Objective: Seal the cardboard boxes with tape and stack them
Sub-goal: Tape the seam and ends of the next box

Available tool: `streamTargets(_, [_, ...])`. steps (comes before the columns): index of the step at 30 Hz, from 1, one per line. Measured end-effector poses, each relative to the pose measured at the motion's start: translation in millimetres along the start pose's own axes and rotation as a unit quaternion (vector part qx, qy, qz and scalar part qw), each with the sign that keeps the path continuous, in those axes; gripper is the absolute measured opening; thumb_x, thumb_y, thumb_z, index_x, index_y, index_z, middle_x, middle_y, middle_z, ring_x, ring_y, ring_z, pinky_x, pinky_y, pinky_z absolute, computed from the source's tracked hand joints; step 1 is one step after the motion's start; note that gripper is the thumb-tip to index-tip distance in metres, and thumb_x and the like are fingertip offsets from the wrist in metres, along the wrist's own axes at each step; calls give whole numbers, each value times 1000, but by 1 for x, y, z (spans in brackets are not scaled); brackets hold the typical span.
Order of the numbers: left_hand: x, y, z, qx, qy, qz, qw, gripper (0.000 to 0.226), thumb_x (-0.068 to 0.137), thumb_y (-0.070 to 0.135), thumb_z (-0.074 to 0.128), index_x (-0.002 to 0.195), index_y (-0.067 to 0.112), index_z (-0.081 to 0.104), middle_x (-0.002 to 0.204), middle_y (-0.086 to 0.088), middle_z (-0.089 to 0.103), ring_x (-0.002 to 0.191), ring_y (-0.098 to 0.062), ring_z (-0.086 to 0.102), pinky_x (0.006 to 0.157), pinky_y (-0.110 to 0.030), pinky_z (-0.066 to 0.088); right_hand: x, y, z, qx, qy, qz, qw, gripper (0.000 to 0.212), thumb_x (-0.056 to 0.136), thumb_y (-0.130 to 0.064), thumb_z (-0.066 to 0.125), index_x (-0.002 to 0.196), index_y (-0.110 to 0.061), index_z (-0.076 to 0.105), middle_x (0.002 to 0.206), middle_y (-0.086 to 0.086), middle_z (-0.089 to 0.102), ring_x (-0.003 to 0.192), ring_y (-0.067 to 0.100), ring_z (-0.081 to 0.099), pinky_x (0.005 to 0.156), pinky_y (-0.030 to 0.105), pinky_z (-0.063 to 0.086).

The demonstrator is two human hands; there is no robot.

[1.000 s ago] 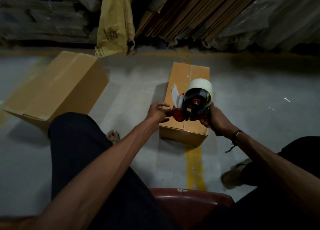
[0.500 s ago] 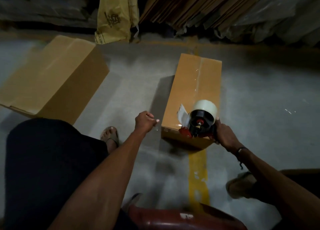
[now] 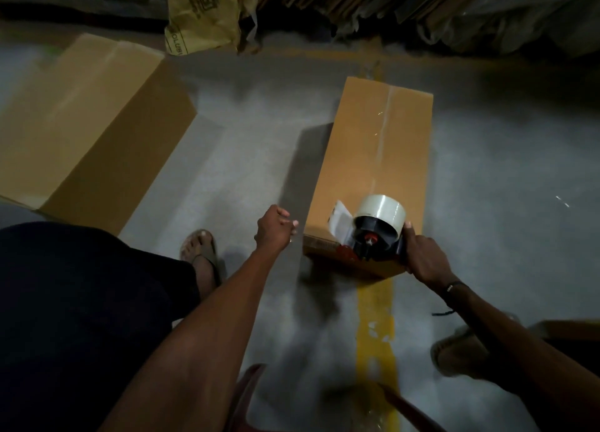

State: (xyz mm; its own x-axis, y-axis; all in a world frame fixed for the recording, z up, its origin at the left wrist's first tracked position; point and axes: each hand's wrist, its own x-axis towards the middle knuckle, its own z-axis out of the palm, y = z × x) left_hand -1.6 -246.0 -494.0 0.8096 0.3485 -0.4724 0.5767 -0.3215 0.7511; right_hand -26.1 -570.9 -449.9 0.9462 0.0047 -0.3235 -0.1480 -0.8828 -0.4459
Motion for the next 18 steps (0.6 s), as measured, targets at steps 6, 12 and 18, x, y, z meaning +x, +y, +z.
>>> streamTargets(6, [8,-11,17,25,13,-14,1000,29,81,25,86,86,28,57,86,3,74,83,-22,74,89,-50,58,12,19,16,9,-12,21,1000,80,99,-58,-2,153,-12,34,62,6,54,50,18,43,50,37,39])
streamTargets(12, [-5,-7,16,81,30,-12,996,44,77,28,89,109,25,60,109,4,69,100,-20,63,88,-39,55,6,12,14,11,-3,51,999,82,101,-60,5,100,8,52,75,16,56,71,28,54,69,34,43])
streamTargets(18, [-22,-6,24,85,104,7,991,12,97,6,63,105,12,67,109,-8,70,103,-29,66,79,-33,47,6,6,9,-44,-11,4,999,98,82,-71,-8,92,8,50,70,12,52,59,21,44,62,32,39])
